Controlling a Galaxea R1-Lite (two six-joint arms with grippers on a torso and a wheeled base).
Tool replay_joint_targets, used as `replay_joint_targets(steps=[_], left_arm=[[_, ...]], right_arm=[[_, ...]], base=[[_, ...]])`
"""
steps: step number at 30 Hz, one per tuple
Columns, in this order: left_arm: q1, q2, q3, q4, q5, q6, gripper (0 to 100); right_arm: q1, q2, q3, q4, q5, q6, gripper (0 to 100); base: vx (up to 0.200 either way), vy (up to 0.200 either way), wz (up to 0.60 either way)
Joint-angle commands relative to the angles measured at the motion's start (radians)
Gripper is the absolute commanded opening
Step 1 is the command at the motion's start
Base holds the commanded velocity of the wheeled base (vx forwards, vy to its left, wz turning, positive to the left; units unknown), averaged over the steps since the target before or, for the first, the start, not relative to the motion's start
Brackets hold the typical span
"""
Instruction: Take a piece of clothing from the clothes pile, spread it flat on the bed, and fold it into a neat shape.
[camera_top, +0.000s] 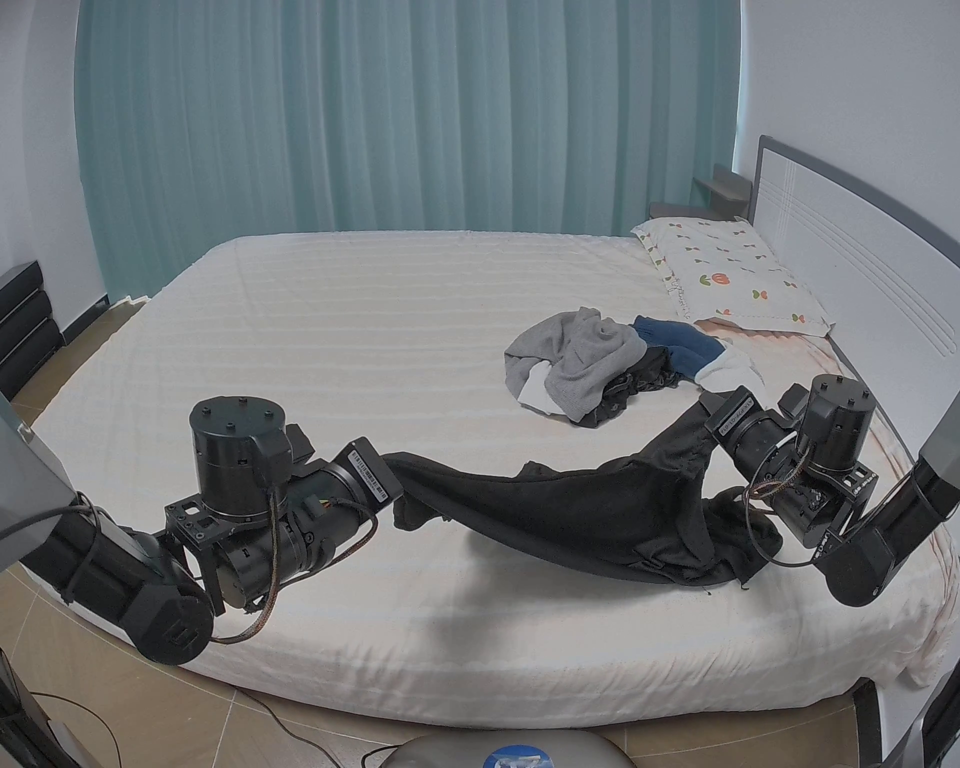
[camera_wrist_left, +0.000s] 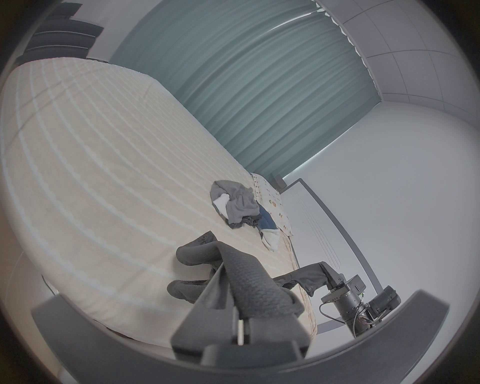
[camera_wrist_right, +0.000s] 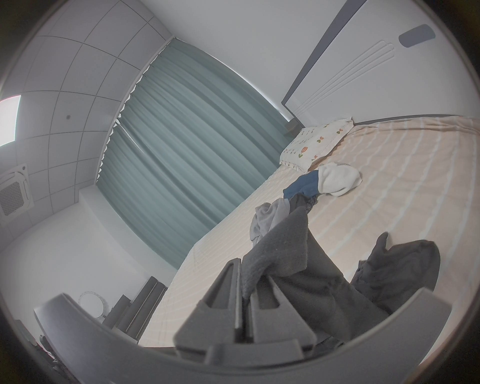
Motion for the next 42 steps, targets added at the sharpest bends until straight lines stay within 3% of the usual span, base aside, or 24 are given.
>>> replay_joint_targets(steps=[1,22,42], left_arm=[[0.002,-0.010,0.002,0.000,0.000,0.000,0],[0.008,-0.010,0.002,0.001,0.000,0.001,0],[0.008,-0.010,0.003,0.001,0.001,0.001,0]], right_arm=[[0.001,-0.005,0.000,-0.001,0.001,0.001,0],[0.013,-0.022,0.016,-0.112,0.003,0.003,0],[0.030,-0.024,0.017,-0.113,0.004,0.006,0]], base=[[0.000,0.200,0.00],[0.000,0.200,0.00],[0.000,0.200,0.00]])
